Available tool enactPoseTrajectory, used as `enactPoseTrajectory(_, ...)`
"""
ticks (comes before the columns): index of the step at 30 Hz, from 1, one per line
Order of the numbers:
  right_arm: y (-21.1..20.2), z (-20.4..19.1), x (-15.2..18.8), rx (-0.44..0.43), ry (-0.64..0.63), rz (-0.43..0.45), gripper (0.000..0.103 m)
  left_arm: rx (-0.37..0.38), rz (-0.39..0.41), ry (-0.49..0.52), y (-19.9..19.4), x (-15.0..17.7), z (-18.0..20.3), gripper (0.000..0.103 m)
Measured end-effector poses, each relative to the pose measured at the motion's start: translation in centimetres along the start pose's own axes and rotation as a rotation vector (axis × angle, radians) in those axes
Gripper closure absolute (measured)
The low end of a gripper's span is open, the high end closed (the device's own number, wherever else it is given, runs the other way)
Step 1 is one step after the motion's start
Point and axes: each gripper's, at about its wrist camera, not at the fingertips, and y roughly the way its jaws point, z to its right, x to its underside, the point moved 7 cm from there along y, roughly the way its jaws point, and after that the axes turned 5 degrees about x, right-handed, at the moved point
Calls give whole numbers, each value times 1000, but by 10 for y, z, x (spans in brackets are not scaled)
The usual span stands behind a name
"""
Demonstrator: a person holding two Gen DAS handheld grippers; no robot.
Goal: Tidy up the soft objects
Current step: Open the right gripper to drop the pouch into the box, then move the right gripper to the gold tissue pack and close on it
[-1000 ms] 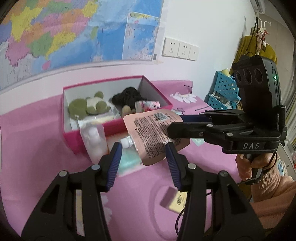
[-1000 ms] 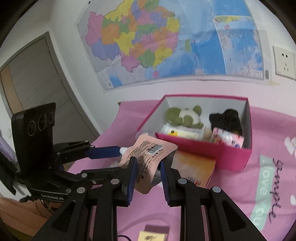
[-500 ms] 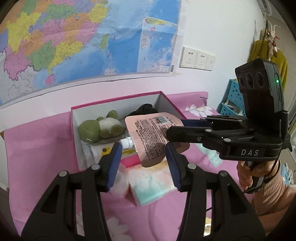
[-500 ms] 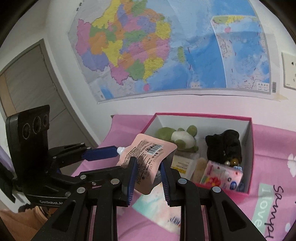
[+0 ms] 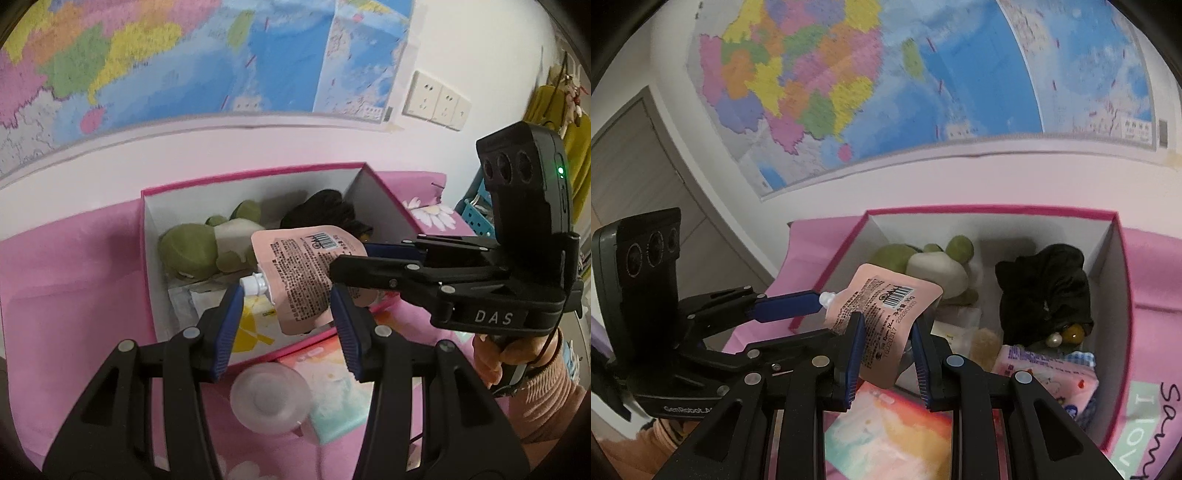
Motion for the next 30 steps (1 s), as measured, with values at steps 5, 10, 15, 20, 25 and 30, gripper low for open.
enactPoseTrajectory(5,17,5,3,8,8,-37,78,-13,-34,-21,15,3,-12,53)
enactPoseTrajectory(10,33,7,7,31,8,-72,77,-48,-36,-13,20,2,-15,53)
enactPoseTrajectory(15,25,13,9,69,13,-54,76,-52,-12,-29,11,2,-20,53)
enactPoseTrajectory(20,-8,8,10,55,12,-4,76,-64,62,-16,-20,5,-17,53)
enactPoseTrajectory(25,-51,-7,24,-9,3,40,69,-31,136,33,-56,16,6,53)
enactPoseTrajectory(30,-83,-22,46,-63,3,53,69,29,136,102,-72,44,38,52)
